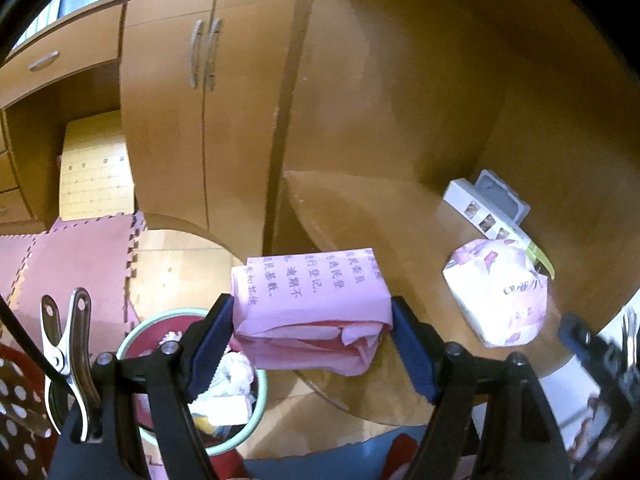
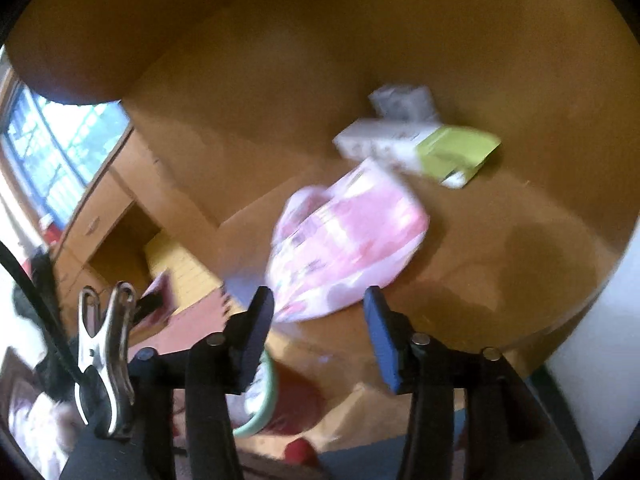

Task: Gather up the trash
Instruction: 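Carry the pink package with the left tool while the right carries the pink bag over the bucket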

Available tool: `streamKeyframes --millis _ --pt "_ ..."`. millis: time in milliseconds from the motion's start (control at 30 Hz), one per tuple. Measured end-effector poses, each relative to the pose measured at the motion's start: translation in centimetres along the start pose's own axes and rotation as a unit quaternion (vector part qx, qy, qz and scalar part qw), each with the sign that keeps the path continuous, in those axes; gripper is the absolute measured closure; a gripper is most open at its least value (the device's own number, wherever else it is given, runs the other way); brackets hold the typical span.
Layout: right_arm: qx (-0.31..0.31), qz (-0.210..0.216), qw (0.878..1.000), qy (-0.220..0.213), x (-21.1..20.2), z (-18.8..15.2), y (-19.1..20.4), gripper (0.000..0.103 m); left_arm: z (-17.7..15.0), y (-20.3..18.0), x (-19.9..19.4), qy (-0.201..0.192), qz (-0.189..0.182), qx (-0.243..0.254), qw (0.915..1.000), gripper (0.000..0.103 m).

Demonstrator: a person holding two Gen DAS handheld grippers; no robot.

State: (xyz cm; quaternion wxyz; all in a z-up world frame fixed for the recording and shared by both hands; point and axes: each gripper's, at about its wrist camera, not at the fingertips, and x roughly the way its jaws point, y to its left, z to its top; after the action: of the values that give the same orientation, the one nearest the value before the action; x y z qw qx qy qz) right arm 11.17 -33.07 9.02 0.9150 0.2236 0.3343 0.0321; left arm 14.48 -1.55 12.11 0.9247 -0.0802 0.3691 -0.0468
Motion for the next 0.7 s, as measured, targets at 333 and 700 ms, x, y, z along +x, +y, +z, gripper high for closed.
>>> streamKeyframes --millis 333,700 --pt "0.083 -0.027 0.996 -0.006 3.2 4.2 -5.6 0.034 -1.4 2.9 -3.8 -0.003 0.039 -0.002 0.9992 0.023" --pt "0.033 -0.034 0.998 0.033 7.2 4.5 -4.0 0.035 -1.8 5.0 -6.1 0.016 0.061 -0.009 0.9980 0.023"
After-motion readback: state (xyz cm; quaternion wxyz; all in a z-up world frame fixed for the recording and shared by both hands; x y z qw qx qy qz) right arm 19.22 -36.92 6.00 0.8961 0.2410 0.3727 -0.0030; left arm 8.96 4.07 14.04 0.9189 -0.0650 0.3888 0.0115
